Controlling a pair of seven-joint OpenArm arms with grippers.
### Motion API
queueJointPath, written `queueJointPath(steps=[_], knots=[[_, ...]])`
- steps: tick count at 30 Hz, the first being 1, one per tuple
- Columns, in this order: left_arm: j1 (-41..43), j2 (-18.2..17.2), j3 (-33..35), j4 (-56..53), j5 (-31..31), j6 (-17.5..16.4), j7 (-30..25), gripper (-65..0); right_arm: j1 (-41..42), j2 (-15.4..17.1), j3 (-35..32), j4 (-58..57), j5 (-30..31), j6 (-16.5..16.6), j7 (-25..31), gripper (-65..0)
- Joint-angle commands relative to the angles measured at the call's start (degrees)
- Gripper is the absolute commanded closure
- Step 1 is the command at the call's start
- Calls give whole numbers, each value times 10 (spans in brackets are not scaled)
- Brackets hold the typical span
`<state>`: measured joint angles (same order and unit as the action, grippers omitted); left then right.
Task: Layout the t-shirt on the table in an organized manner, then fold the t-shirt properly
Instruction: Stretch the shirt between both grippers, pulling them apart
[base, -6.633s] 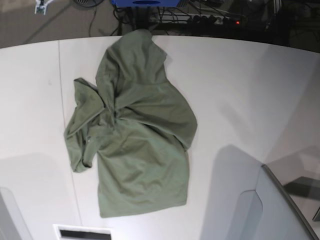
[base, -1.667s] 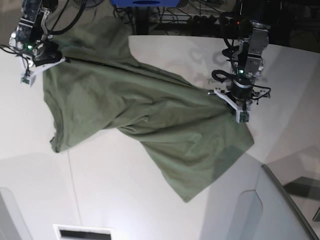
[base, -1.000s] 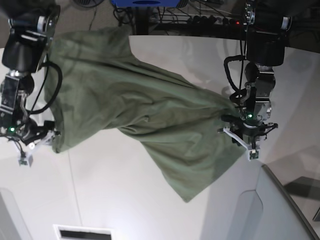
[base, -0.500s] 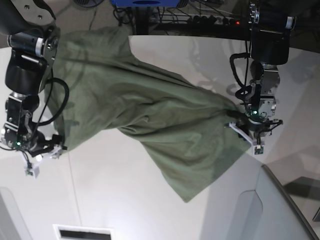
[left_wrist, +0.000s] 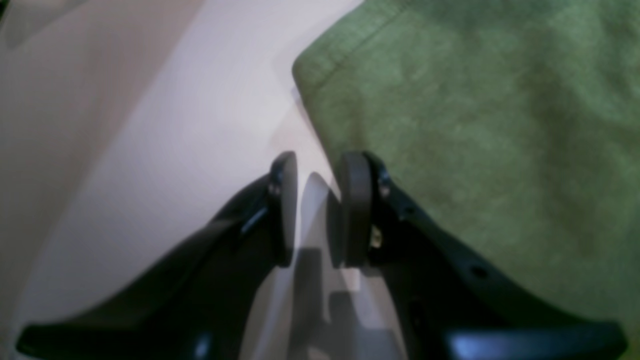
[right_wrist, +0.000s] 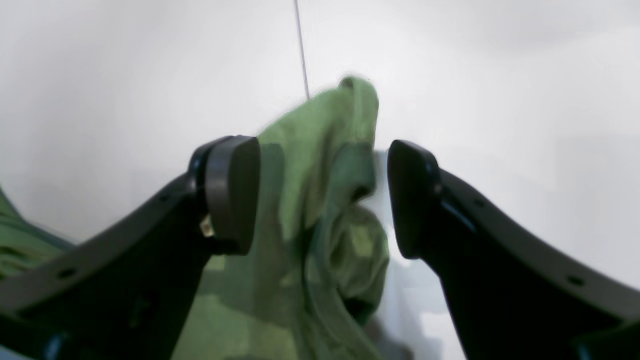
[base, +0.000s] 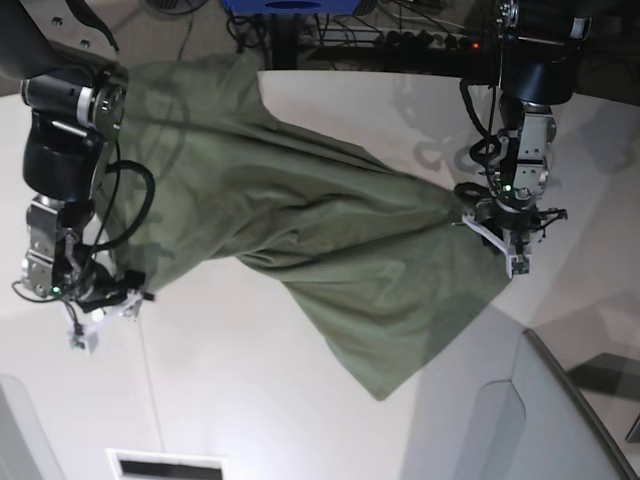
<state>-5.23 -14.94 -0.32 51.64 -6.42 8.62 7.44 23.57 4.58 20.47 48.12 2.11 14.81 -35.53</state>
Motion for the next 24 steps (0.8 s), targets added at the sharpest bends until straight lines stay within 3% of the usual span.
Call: queueJointPath(steps=[1, 3, 7, 11, 18, 24], knots=[[4, -4, -1, -1, 0, -1, 33, -138, 18, 6, 1, 5, 3, 1, 17, -360], [4, -8, -1, -2, 0, -1, 33, -138, 18, 6, 2, 5, 3, 1, 19, -290], [19, -15, -2, 5, -1, -1, 32, -138, 18, 12, 3, 5, 3, 1, 17, 0], [34, -24, -3, 9, -4, 0, 32, -138, 22, 14, 3, 8, 2, -1, 17, -6], [78, -26, -3, 55, -5, 1, 32, -138, 55, 68, 5, 8, 1, -2, 3, -3], [102, -8, -100, 124, -1, 1, 36, -138, 71, 93, 5, 27, 2, -2, -8, -3]])
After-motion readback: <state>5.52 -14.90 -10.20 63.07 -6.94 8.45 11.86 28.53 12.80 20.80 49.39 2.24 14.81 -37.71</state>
